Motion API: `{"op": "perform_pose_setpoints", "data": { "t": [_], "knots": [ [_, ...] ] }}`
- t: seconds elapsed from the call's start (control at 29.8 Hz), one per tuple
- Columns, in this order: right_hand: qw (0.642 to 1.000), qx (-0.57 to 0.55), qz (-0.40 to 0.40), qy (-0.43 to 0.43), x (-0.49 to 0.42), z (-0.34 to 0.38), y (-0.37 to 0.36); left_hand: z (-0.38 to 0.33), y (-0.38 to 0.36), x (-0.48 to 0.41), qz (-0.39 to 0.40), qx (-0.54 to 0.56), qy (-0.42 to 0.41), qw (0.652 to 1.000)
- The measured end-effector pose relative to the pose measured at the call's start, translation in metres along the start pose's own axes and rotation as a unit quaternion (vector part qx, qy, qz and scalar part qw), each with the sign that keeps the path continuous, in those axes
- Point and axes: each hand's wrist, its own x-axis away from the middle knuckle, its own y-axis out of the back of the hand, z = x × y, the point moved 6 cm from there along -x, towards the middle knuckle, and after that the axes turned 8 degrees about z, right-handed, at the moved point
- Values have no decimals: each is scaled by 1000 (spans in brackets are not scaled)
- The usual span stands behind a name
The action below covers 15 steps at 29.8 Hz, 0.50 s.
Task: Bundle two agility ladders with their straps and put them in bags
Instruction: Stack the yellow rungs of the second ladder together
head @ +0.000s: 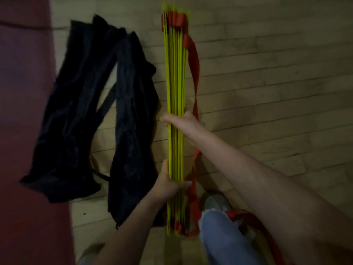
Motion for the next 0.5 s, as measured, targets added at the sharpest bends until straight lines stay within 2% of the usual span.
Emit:
{"op": "perform_pose_setpoints", "data": {
  "t": [0.07,0.1,0.13,0.2,0.27,0.4,0.5],
  "knots": [
    [999,42,2,21,30,15,-14,-8,6,25,48,-71,23,996],
    [998,50,10,39,33,17,-19,-11,7,25,74,-73,32,994],
    [997,64,12,50,42,18,-22,-20,6,35,86,-29,43,995],
    [987,113,10,113,104,51,-35,-66,20,85,38,65,-6,997],
    [985,117,14,125,113,51,-39,-94,31,91,12,116,-39,992],
    [961,207,39,178,184,95,-60,-183,31,179,16,108,-161,981],
    [943,238,60,226,252,137,-74,-241,30,247,-68,95,-248,962]
  ]
}}
